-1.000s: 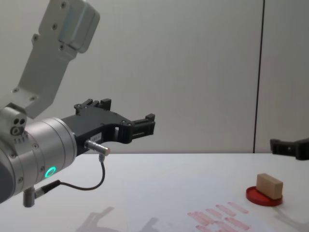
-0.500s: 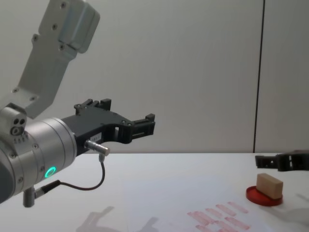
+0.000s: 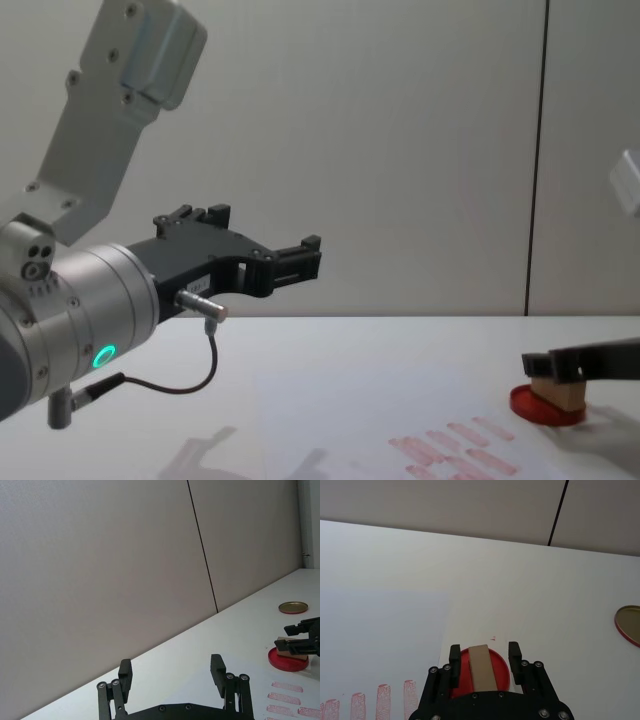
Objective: Use the one hand to pick up the stamp and affix it onto the A4 paper.
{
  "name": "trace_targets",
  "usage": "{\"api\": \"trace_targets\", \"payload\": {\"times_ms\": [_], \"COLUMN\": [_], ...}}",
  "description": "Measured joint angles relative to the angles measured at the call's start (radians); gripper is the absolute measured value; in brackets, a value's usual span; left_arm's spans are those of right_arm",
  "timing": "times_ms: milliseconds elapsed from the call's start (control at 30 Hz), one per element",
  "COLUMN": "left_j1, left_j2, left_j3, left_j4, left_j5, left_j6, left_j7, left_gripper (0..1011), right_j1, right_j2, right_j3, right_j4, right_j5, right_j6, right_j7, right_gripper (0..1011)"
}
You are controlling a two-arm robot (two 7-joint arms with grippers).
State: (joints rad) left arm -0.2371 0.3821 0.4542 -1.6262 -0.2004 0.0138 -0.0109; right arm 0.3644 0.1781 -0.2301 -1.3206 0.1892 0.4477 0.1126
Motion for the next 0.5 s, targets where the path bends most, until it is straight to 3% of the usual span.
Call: {"api": "trace_targets", "payload": {"times_ms": [400, 500], "left_j1": [0.000, 0.000], "left_j2": [0.000, 0.000], "left_j3": [0.000, 0.000], "left_j4": [0.000, 0.000], "left_j5": [0.000, 0.000], "left_j6": [0.000, 0.000], "left_j7": [0.000, 0.000], "left_gripper": [993, 993], "right_j1": [0.016, 0.017], "right_j2": [-0.008, -0.008], "right_j3": [-0.004, -0.005], "right_j4": [0.037, 0.042], "right_j5": [-0.017, -0.025], "right_j6": [0.005, 0.005], "right_j7": [0.018, 0.018], "right_gripper": [229, 217]}}
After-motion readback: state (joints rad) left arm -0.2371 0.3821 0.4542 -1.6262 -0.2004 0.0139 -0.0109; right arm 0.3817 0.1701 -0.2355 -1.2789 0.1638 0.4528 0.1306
